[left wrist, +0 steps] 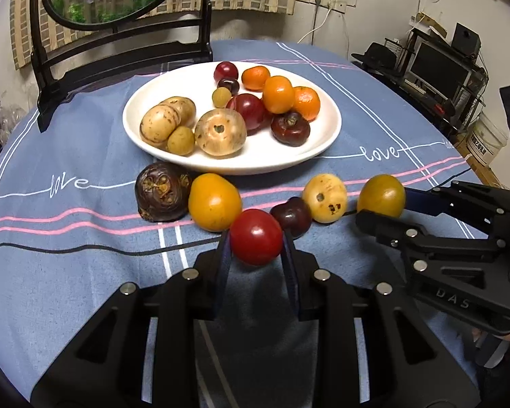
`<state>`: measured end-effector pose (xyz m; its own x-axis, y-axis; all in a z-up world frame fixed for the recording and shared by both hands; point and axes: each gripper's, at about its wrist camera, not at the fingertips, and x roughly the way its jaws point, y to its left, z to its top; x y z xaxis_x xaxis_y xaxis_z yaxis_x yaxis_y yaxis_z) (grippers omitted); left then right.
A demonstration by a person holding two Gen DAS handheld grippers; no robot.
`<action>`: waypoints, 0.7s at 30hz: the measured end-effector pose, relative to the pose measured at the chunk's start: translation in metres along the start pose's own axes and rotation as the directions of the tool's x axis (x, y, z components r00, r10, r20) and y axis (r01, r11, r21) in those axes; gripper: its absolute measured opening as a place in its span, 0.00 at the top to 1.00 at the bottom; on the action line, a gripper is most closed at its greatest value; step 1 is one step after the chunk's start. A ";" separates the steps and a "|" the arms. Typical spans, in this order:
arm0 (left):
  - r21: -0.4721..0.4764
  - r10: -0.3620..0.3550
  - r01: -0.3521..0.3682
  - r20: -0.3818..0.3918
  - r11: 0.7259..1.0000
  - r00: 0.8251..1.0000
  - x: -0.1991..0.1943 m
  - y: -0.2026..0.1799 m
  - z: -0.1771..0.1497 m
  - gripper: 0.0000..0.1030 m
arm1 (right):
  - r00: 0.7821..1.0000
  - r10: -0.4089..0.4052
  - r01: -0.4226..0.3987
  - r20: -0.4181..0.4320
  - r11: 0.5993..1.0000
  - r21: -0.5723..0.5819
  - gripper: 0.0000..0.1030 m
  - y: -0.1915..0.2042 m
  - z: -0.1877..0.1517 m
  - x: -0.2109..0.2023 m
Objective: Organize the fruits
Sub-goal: 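Carry the tomato and citrus onto the white plate and open both tools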
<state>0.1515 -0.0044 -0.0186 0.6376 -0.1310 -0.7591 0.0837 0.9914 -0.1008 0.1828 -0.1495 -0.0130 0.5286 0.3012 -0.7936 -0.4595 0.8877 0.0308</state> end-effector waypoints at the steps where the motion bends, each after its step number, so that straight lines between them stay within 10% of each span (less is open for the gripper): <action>1: -0.003 0.000 0.000 0.001 1.000 1.000 -0.001 0.002 0.001 0.71 | 1.000 0.002 -0.002 0.006 1.000 0.003 0.61 -0.001 0.000 -0.001; 21: -0.018 0.053 -0.052 0.074 0.998 0.996 -0.025 0.004 0.015 0.71 | 0.995 0.059 -0.067 0.086 0.994 0.085 0.60 -0.013 0.008 -0.013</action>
<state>0.1477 0.0023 0.0099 0.6962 -0.0774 -0.7137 0.0362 0.9967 -0.0729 0.1873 -0.1623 0.0016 0.5597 0.3821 -0.7353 -0.4313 0.8920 0.1352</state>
